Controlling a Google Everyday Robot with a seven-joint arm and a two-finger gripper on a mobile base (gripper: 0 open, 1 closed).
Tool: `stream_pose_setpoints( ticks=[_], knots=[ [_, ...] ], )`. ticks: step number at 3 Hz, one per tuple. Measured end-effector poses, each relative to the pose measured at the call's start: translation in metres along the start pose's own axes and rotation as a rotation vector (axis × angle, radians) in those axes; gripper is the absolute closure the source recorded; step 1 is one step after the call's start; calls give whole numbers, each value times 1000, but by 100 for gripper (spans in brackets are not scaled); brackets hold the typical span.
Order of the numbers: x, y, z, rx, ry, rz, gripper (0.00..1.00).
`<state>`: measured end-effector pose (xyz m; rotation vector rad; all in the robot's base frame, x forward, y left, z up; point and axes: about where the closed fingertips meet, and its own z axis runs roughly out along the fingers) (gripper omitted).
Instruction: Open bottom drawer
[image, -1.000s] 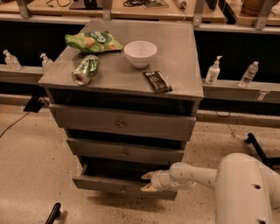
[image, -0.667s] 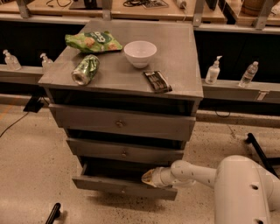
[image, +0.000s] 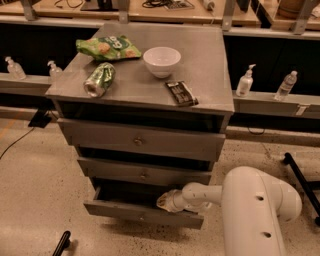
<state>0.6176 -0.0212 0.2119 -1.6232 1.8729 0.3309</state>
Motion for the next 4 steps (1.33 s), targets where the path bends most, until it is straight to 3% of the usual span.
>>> stream_pose_setpoints(
  ticks=[2, 4],
  knots=[
    [7, 7, 40, -17, 95, -28, 100],
    [8, 9, 47, -38, 90, -39, 100]
  ],
)
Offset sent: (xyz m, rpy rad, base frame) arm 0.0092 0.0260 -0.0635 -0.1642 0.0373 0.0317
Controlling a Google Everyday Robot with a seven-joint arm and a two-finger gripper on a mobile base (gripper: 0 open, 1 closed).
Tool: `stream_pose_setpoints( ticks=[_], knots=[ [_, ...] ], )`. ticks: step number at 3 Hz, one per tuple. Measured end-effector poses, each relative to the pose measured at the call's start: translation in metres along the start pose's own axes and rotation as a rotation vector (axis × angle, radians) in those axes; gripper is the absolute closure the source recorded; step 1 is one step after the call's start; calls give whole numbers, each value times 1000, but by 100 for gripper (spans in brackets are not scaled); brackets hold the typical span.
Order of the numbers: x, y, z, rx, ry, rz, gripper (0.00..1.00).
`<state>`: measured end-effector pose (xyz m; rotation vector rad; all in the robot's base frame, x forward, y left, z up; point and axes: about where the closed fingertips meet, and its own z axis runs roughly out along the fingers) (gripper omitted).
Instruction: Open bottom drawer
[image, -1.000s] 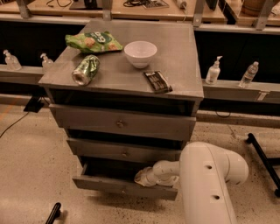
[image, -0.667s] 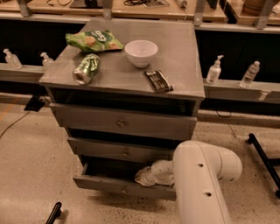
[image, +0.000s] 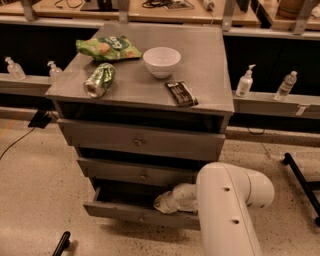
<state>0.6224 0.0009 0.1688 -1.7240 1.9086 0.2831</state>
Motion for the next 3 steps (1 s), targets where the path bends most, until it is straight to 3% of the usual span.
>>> stream_pose_setpoints(
  ticks=[3],
  knots=[
    [0, -1, 0, 0, 0, 0, 100]
  ],
)
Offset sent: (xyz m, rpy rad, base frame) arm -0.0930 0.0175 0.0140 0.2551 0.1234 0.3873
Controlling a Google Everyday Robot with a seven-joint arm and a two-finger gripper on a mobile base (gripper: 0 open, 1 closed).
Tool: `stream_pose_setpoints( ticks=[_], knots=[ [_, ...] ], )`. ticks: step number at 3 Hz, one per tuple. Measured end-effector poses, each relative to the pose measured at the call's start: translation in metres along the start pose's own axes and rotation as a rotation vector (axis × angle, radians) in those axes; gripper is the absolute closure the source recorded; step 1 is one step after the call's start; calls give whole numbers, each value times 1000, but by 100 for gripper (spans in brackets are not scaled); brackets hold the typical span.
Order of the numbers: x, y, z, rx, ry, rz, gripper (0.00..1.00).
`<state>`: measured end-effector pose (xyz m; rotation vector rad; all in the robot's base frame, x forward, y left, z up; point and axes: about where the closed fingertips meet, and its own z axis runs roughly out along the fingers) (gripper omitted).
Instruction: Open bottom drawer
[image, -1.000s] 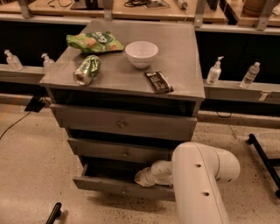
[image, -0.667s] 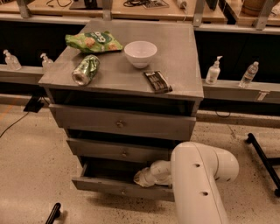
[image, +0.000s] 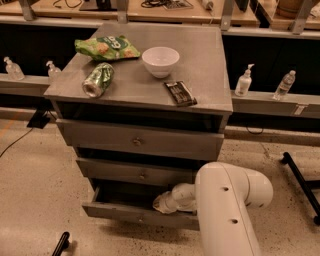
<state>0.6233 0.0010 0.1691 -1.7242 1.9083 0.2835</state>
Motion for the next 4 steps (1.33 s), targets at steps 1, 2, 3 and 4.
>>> stream_pose_setpoints(
  ticks=[1, 2, 3, 4],
  knots=[
    [0, 0, 0, 0, 0, 0, 100],
    [0, 0, 0, 0, 0, 0, 100],
    [0, 0, 0, 0, 0, 0, 100],
    [0, 0, 0, 0, -1, 0, 98]
  ],
)
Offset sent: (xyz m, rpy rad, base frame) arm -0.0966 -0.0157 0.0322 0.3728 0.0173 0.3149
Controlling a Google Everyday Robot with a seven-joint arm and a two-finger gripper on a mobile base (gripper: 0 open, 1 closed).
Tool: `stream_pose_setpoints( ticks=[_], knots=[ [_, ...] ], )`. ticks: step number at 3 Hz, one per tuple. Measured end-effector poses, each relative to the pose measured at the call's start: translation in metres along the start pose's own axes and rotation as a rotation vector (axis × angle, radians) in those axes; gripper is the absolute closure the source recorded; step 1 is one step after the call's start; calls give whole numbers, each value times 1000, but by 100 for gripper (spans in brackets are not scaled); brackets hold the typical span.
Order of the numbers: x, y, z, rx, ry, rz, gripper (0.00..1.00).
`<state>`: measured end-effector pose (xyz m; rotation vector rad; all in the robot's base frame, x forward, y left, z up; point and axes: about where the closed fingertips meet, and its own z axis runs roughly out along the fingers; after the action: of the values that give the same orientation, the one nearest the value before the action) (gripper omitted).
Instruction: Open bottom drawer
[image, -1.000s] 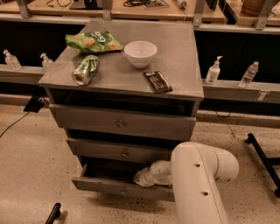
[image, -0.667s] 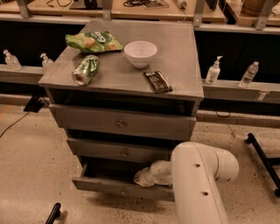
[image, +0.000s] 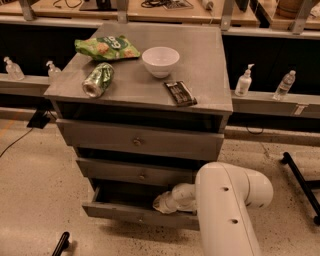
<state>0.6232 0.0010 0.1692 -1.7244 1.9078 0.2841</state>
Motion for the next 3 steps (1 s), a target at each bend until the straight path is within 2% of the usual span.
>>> stream_pose_setpoints(
  ticks=[2, 3],
  knots=[
    [0, 0, 0, 0, 0, 0, 53],
    [0, 0, 0, 0, 0, 0, 54]
  ],
)
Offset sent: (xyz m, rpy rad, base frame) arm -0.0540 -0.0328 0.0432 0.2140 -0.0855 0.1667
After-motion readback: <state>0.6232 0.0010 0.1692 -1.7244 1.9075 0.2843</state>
